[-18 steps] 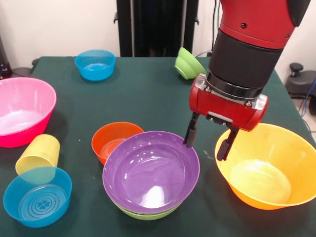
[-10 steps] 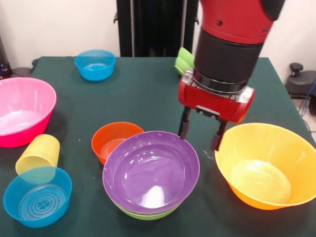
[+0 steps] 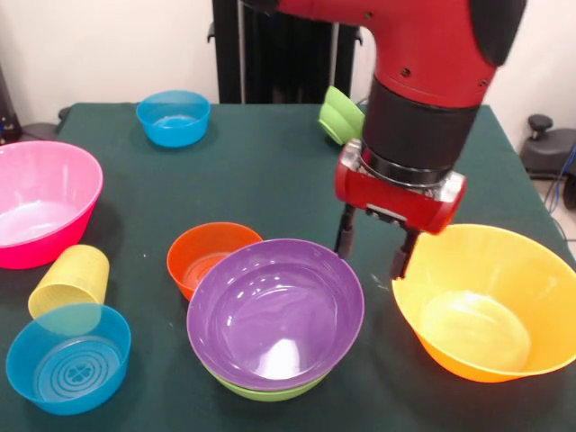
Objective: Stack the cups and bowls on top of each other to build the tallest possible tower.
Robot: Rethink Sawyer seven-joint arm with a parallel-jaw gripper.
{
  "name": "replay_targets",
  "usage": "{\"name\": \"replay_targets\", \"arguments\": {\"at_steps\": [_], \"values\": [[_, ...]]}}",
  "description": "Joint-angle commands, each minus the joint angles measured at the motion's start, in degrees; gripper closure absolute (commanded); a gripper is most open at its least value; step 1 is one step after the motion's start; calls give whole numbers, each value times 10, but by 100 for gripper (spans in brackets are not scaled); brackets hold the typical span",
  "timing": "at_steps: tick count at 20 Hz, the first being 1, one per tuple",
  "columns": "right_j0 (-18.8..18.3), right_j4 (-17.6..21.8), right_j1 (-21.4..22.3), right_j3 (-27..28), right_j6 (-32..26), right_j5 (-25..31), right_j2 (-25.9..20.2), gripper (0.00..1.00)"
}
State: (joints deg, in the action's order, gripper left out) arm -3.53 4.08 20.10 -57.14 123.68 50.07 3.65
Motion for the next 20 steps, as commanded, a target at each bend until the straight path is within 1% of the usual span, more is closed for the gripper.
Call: {"name": "replay_targets", "arguments": {"at_steps": [1,5,9,14,18,20], "values": [[45,32,-58,26,3,58,-24,0],[52,9,-57,41,19,77,-25,0],[63,1,-77,80,38,93,-19,0],[58,2,-106,98,39,66,-19,0],[57,3,-125,116,37,60,-18,0],[50,-1,-122,103,28,41,-26,0]]}}
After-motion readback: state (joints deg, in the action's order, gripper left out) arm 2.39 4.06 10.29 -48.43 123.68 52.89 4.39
